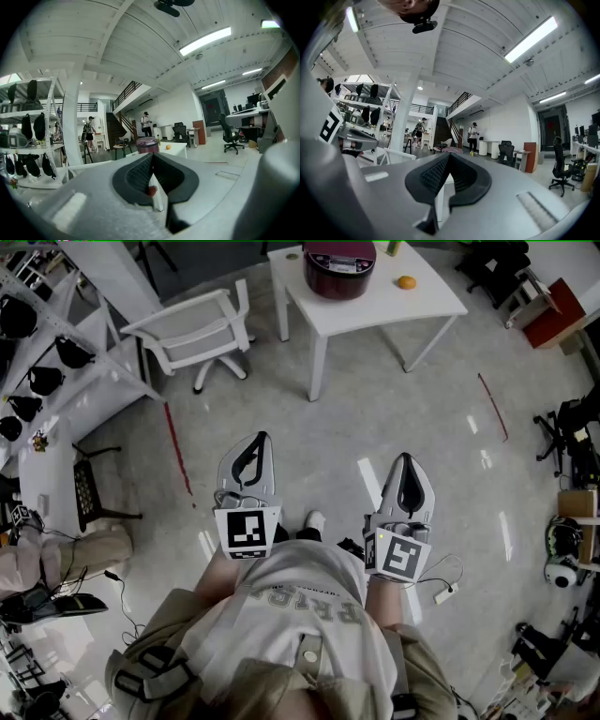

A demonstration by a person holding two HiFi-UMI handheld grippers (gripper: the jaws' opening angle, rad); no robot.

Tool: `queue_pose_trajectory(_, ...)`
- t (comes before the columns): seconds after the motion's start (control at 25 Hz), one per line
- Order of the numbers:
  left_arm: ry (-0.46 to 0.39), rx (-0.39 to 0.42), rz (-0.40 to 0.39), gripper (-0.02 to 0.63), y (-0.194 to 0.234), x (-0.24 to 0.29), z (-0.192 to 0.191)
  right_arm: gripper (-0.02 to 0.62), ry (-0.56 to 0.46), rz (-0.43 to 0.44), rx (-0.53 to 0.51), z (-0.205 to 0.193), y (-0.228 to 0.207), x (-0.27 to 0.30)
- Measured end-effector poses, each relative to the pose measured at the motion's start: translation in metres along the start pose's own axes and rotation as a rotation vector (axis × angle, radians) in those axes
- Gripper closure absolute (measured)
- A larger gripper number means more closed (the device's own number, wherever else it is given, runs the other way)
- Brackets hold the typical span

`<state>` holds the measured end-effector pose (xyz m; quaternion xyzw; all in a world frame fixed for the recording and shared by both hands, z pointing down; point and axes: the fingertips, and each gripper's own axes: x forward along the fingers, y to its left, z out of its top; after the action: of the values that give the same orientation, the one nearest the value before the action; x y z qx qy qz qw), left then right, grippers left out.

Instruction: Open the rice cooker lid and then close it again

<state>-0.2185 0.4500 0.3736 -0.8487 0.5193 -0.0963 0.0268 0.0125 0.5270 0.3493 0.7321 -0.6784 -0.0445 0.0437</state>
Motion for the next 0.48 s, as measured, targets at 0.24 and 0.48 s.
queue_pose_trajectory(0.24,0.002,0.0,0.003,0.597,-0.006,0.0,0.001,0.595,-0.002,0.012,-0.015,0.01,0.002,0.0)
queue_pose_trajectory(0.48,0.007,0.013,0.008,0.597,-0.008,0.001,0.001,0.595,-0.005,0.016,0.015,0.011,0.003,0.003)
